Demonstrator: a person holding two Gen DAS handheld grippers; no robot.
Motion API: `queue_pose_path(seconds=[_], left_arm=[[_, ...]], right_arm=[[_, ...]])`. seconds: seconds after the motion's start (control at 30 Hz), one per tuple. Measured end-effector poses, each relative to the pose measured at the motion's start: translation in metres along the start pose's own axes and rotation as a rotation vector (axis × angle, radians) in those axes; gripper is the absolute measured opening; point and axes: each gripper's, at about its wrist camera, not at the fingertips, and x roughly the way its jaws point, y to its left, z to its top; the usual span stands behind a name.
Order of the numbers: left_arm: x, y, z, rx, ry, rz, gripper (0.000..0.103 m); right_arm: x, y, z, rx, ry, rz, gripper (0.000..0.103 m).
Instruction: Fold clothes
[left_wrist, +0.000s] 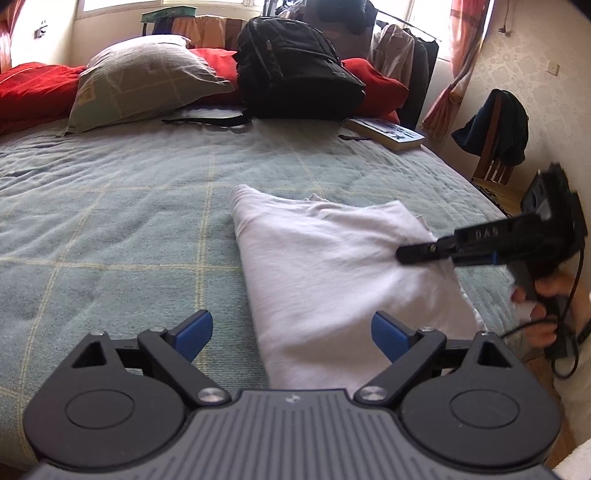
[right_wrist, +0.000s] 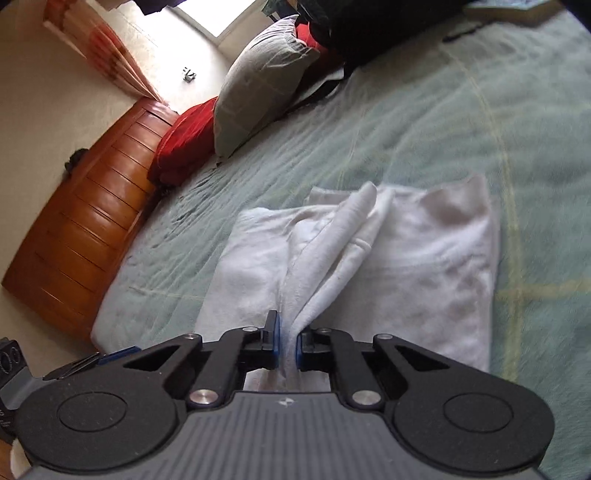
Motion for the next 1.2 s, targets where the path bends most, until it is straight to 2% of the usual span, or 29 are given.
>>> queue_pose_path(seconds=[0.27, 0.47, 0.57, 0.63, 0.7, 0.83, 1.07, 1.2], left_arm=[[0.001, -0.004, 0.002, 0.012, 0.008, 0.002, 0.093], [0.001, -0.008, 0.003, 0.026, 0.010, 0.003, 0.093], [0.002, -0.009, 0.003, 0.029, 0.011, -0.002, 0.093], [0.003, -0.011, 0.003, 0.033, 0.014, -0.001, 0.093], [0.002, -0.013, 0.002, 0.036, 0.016, -0.002, 0.093], [0.001, -0.014, 0.001, 0.042, 0.022, 0.008, 0.093], [0.003, -0.016, 0.001, 0.044, 0.025, 0.009, 0.093], [0.004, -0.019, 0.000, 0.055, 0.028, 0.005, 0.093]], right_arm=[[-0.027, -0.030, 0.008, 0.082, 0.010, -0.084, 0.011], [-0.046, -0.029, -0.001, 0.105, -0.030, -0.090, 0.010], [-0.049, -0.033, -0.003, 0.100, -0.028, -0.047, 0.010], [-0.042, -0.036, -0.004, 0.109, -0.016, -0.021, 0.023], [-0.031, -0.042, -0.007, 0.133, -0.002, 0.012, 0.026], [-0.033, -0.038, -0.011, 0.129, -0.023, 0.000, 0.011], [-0.045, -0.027, -0.018, 0.108, -0.074, -0.042, 0.010], [-0.043, -0.042, -0.026, 0.155, -0.068, -0.058, 0.010]])
